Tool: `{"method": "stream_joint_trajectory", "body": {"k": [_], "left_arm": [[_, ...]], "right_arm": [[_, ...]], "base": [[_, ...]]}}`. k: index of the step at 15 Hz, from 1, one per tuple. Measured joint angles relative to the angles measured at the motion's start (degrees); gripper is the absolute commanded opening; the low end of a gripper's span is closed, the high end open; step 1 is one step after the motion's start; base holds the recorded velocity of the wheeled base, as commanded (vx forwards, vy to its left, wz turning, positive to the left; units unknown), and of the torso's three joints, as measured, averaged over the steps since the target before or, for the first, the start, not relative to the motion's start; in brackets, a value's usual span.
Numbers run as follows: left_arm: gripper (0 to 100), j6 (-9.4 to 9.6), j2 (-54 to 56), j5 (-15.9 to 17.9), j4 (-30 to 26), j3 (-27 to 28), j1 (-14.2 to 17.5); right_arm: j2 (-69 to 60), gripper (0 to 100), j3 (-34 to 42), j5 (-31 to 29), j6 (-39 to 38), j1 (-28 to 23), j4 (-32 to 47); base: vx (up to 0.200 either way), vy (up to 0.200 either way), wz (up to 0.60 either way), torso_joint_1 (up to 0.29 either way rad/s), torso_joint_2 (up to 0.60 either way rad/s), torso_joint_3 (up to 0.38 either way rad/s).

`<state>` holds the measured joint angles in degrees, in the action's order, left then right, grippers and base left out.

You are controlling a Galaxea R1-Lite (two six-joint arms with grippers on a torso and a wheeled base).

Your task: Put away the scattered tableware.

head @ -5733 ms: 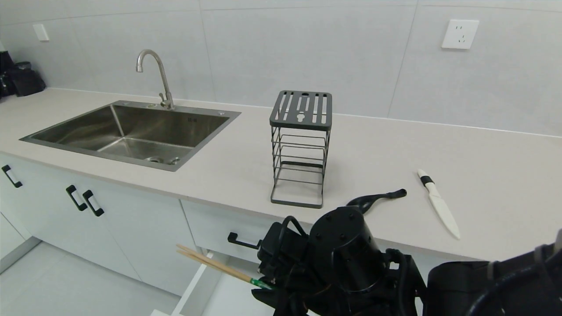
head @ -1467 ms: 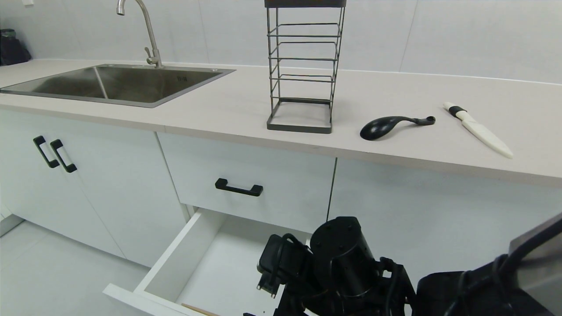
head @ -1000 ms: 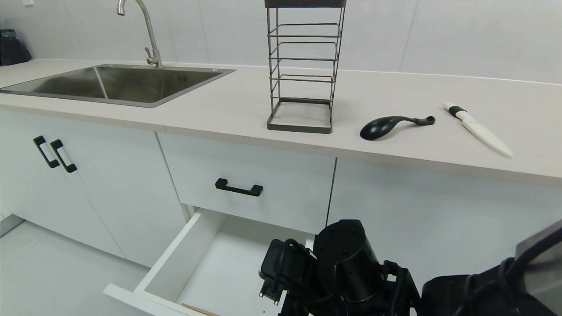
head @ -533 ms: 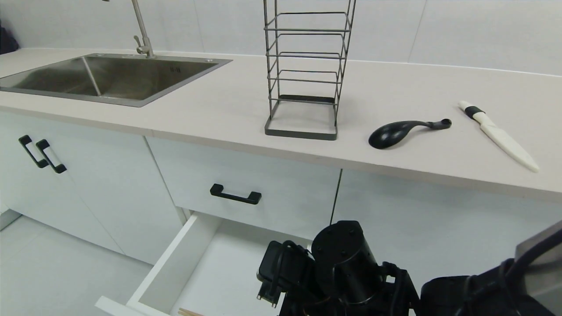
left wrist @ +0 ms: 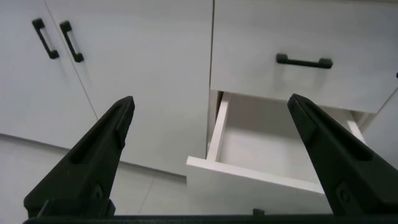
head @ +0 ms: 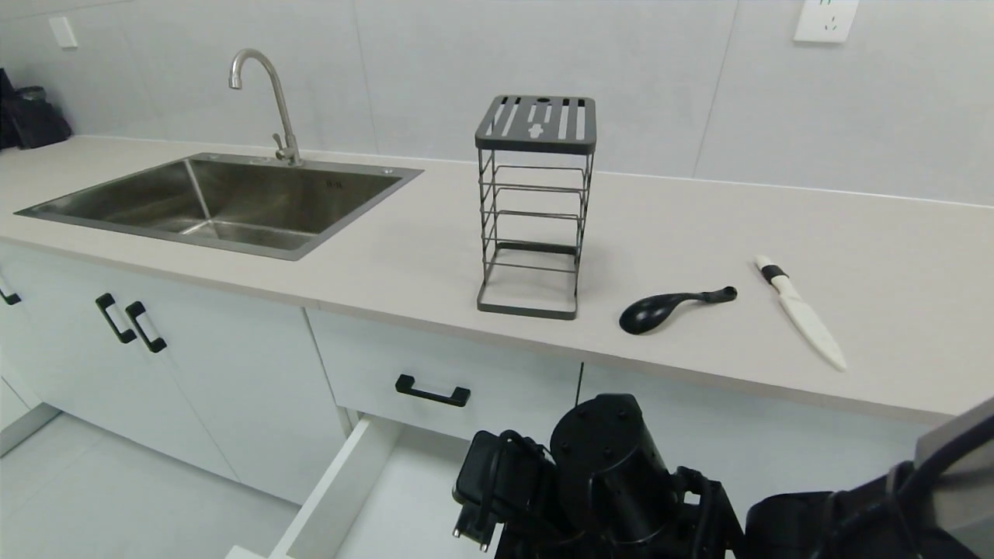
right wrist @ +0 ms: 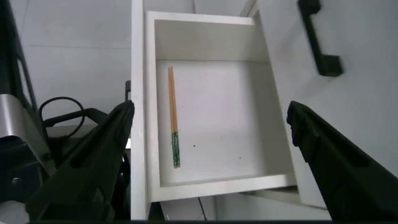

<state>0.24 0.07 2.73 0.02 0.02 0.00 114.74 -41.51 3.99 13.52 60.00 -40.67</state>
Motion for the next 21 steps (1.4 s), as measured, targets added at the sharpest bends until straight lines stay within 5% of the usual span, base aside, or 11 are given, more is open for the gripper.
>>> {"method": "stream_joint_trajectory", "body": {"k": [9, 16, 21], "left_arm": [[100, 0.02, 0.00, 0.00, 0.07, 0.02, 0.02], [100, 0.00, 0.00, 0.00, 0.07, 0.00, 0.00], [100, 0.00, 0.00, 0.00, 0.05, 0.00, 0.00]], "right_arm": [[-6.34, 100, 2.82, -2.95, 0.00, -1.71, 1.56], [-14.02, 100, 13.76, -2.93, -0.02, -10.62, 1.61], [-14.47, 100, 15.88, -0.87, -0.13, -15.91, 2.41]], "base": [[0.000, 0.000, 0.00, 0.293, -0.50, -0.238], [0.000, 0.000, 0.00, 0.281, -0.55, -0.263], [0.000, 0.000, 0.00, 0.068, -0.13, -0.067]]}}
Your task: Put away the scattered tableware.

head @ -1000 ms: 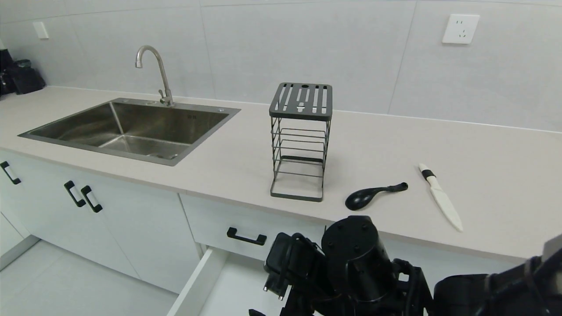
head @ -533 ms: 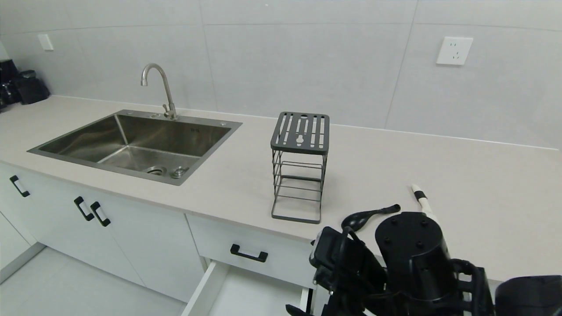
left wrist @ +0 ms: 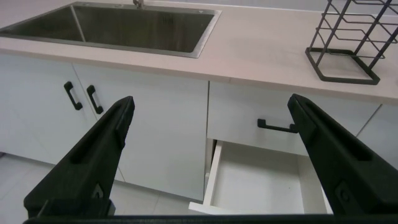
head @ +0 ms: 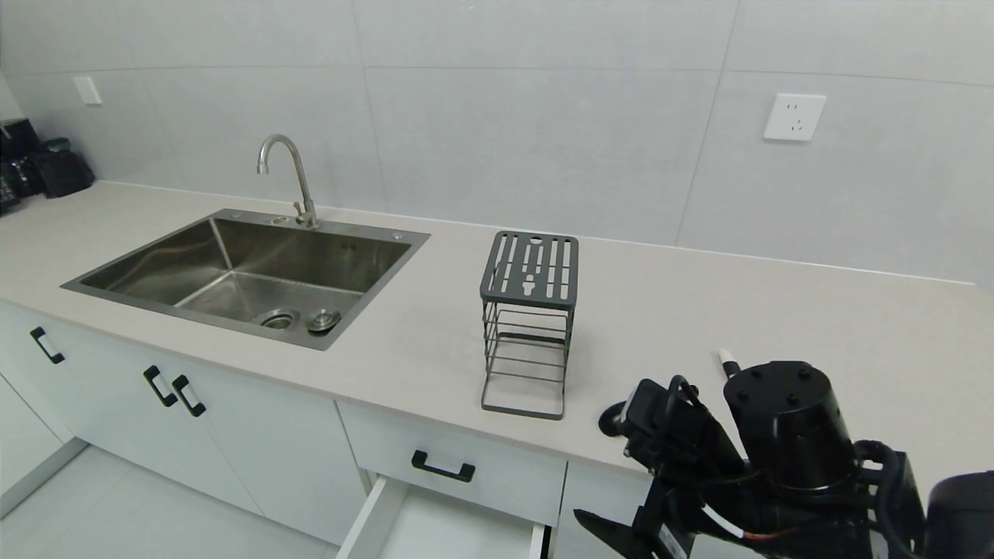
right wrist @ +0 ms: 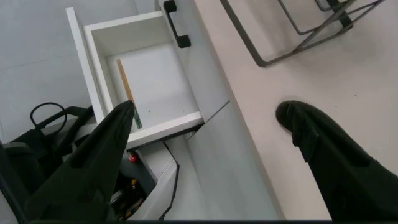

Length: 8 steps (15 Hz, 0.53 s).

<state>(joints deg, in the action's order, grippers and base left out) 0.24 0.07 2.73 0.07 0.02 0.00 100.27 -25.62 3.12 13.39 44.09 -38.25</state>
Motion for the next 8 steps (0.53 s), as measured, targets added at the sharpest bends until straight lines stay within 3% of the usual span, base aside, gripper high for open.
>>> {"method": "stream_joint_trajectory", "body": {"k": [4, 8], "left_arm": [[100, 0.02, 0.00, 0.00, 0.00, 0.00, 0.00], [100, 0.02, 0.00, 0.00, 0.00, 0.00, 0.00]], "right_arm": [[-0.24, 100, -4.24, 4.92, 2.18, -7.24, 10.56], [-0.38, 100, -3.12, 7.25, 2.27, -15.74, 6.13]], "base": [[0.000, 0.000, 0.00, 0.000, 0.00, 0.000], [0.000, 0.000, 0.00, 0.000, 0.00, 0.000]]}}
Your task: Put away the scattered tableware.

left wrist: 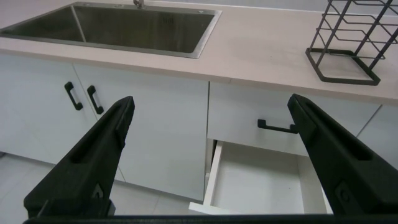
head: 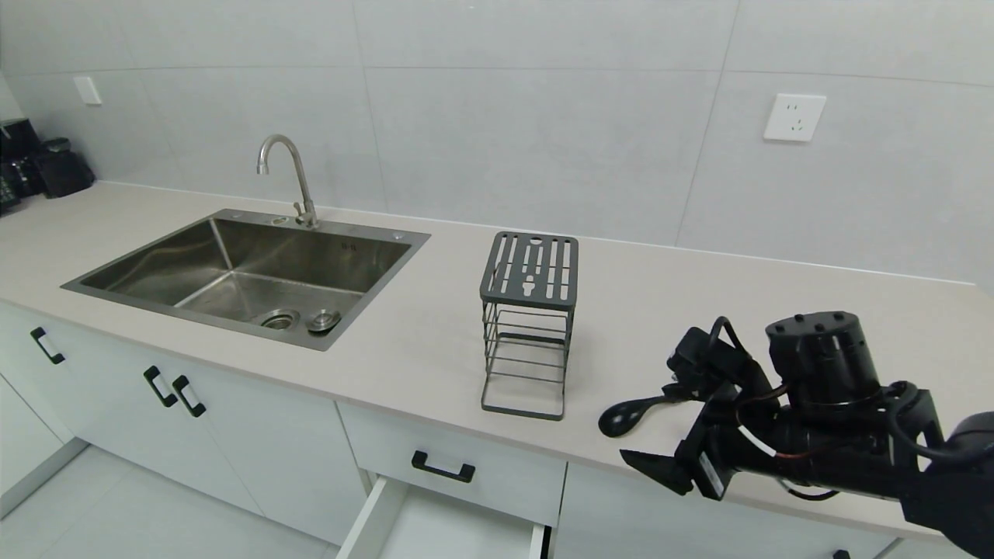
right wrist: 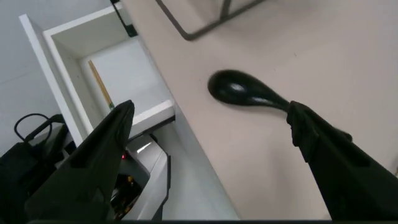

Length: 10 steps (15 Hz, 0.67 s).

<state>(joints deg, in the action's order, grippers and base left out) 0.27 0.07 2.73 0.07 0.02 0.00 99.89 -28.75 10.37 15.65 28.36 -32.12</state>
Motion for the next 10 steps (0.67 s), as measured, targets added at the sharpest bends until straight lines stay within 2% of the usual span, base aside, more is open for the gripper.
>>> {"method": "stream_joint_trajectory", "body": {"k": [2, 6, 10], "left_arm": [[100, 0.00, 0.00, 0.05, 0.00, 0.00, 0.00], [100, 0.00, 0.00, 0.00, 0.00, 0.02, 0.00], [100, 0.00, 0.00, 0.00, 0.00, 0.02, 0.00]], "right_arm": [[0.39, 100, 1.49, 2.13, 0.29, -3.58, -0.69], [3.22, 100, 1.66, 13.60, 5.69, -9.68, -2.91], [7.77, 100, -0.88, 15.90, 9.22, -13.81, -3.67]], "base": [[0.000, 0.000, 0.00, 0.000, 0.00, 0.000], [0.000, 0.000, 0.00, 0.000, 0.00, 0.000], [0.000, 0.000, 0.00, 0.000, 0.00, 0.000]]}}
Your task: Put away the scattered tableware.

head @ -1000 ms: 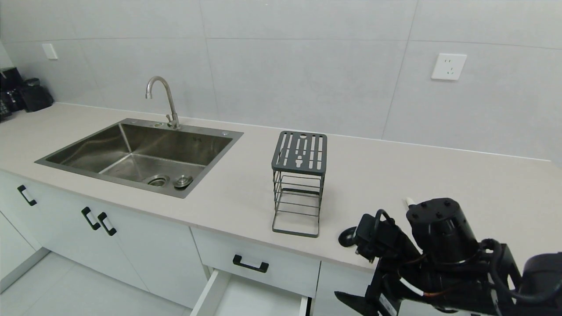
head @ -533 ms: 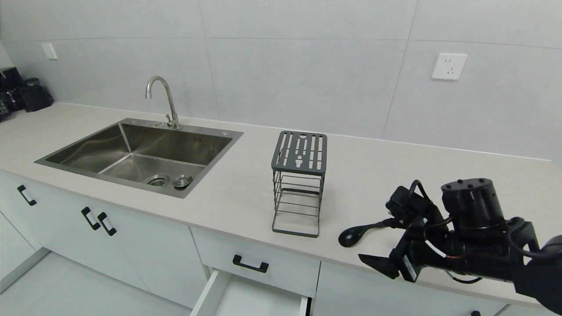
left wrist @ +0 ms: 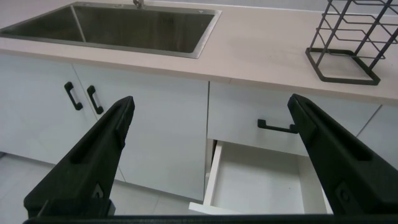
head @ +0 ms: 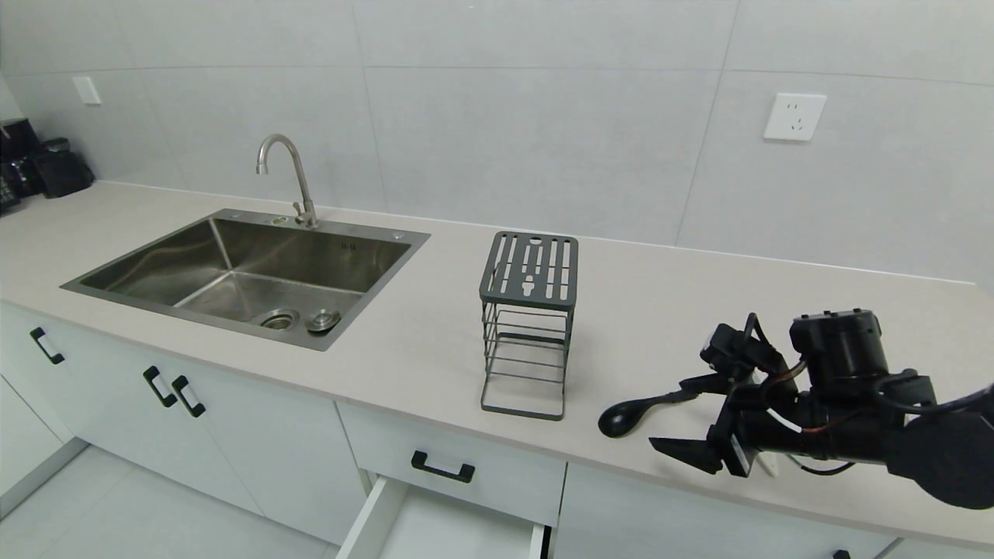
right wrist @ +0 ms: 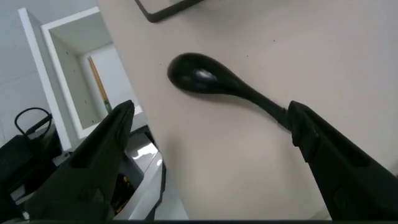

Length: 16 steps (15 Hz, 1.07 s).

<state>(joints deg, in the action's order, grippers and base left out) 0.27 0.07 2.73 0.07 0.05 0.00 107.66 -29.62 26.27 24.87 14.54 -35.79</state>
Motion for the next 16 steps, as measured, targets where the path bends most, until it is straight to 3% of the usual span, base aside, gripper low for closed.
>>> {"method": "stream_joint_trajectory", "body": {"k": [16], "left_arm": [[100, -0.02, 0.00, 0.00, 0.00, -0.02, 0.00]], "right_arm": [[15.75, 100, -10.12, 5.52, 6.14, -4.35, -0.66]], "base": [[0.000, 0.000, 0.00, 0.000, 0.00, 0.000]]}}
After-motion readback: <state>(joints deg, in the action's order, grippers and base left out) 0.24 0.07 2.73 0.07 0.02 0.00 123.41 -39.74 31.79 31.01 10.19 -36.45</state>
